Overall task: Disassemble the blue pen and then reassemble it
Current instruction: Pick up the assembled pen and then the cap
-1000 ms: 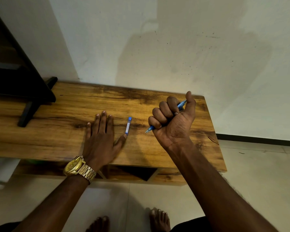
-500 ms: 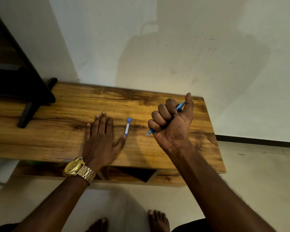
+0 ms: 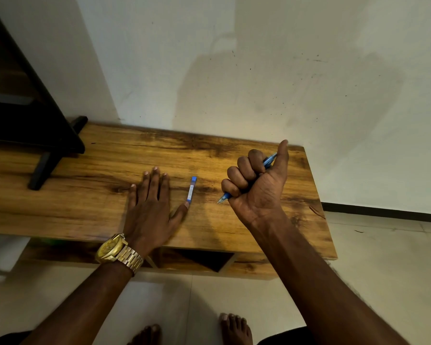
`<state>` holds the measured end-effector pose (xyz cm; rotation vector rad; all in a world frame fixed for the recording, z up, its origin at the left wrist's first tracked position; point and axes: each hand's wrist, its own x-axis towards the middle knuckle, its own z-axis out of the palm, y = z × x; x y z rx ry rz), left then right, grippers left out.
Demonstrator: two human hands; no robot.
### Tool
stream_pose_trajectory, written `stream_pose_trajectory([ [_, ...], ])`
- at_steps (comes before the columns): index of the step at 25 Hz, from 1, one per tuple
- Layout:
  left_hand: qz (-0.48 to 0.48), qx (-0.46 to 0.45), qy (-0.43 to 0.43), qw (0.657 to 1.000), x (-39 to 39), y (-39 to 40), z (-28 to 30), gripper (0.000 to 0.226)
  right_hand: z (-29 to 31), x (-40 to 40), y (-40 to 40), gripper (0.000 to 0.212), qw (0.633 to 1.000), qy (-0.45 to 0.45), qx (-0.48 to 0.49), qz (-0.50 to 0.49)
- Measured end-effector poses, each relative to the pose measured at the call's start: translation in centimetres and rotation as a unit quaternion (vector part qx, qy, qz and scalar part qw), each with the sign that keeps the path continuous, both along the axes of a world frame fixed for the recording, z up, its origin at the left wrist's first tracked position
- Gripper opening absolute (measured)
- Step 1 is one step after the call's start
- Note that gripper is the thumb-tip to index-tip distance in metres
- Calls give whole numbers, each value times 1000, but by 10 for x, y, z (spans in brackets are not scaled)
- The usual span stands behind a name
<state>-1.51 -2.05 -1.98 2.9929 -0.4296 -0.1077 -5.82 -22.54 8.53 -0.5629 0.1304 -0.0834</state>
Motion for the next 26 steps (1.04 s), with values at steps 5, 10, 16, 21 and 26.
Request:
stream_pose_trajectory([
  [5, -1, -8, -4, 1000, 0, 1, -3, 95, 0, 0, -1, 67, 999, 9, -30, -4],
  [10, 0, -4, -7, 1000, 2, 1, -5, 95, 3, -1, 1, 67, 999, 6, -32, 3],
  [16, 1, -4, -6, 1000, 2, 2, -6, 101, 3, -1, 1, 67, 1000, 15, -24, 3],
  [21, 1, -3, -2, 1000, 1, 0, -3, 103, 4, -1, 1, 64, 999, 31, -39, -3],
  [26, 2, 1, 0, 1000, 0, -1, 0, 108, 3, -1, 0, 59, 998, 27, -48, -4],
])
